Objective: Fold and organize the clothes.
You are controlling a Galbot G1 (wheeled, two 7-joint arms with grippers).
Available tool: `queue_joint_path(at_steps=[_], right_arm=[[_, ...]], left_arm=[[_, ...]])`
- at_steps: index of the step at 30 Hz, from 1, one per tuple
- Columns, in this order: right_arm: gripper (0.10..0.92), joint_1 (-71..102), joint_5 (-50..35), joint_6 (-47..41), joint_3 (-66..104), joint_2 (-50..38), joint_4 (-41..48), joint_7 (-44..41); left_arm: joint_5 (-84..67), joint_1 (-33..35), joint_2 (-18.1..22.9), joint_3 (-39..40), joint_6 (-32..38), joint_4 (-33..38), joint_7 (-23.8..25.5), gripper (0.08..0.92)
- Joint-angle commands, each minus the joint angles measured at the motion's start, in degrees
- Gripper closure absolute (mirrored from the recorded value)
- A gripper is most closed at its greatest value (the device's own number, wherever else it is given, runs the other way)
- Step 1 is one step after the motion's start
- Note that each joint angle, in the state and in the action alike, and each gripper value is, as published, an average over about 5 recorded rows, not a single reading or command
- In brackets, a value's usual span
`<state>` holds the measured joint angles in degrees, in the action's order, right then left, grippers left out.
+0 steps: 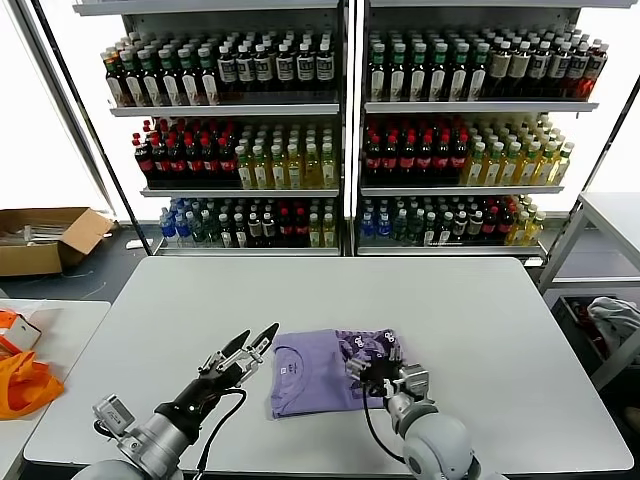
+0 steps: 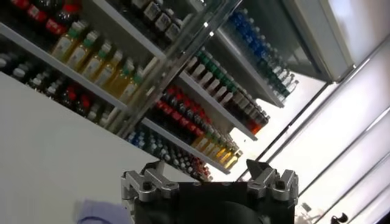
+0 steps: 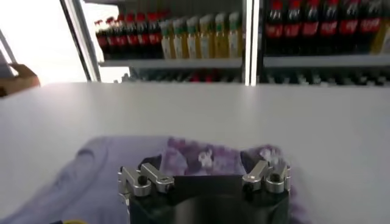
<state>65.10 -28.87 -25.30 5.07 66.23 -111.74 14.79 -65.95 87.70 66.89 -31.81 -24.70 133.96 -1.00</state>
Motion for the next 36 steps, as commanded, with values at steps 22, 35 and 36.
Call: queue_joint_path(at_steps=[22, 35, 36], right_arm=[[0.203, 28.3, 0.4, 31.3, 48.8, 0.7, -2.7, -27.4], [0.203, 28.5, 5.0, 31.8, 47.1, 2.0, -2.2, -28.6], [0.203, 28.6, 5.2, 31.8, 47.1, 2.0, -2.1, -28.6]], left_arm=[[43.6, 2.1, 3.7, -13.4, 18.3, -9.4, 7.3, 0.177], [44.8, 4.6, 6.0, -15.7, 20.2, -9.5, 7.7, 0.177], [44.8, 4.8, 6.1, -15.8, 20.5, -9.5, 8.1, 0.177]])
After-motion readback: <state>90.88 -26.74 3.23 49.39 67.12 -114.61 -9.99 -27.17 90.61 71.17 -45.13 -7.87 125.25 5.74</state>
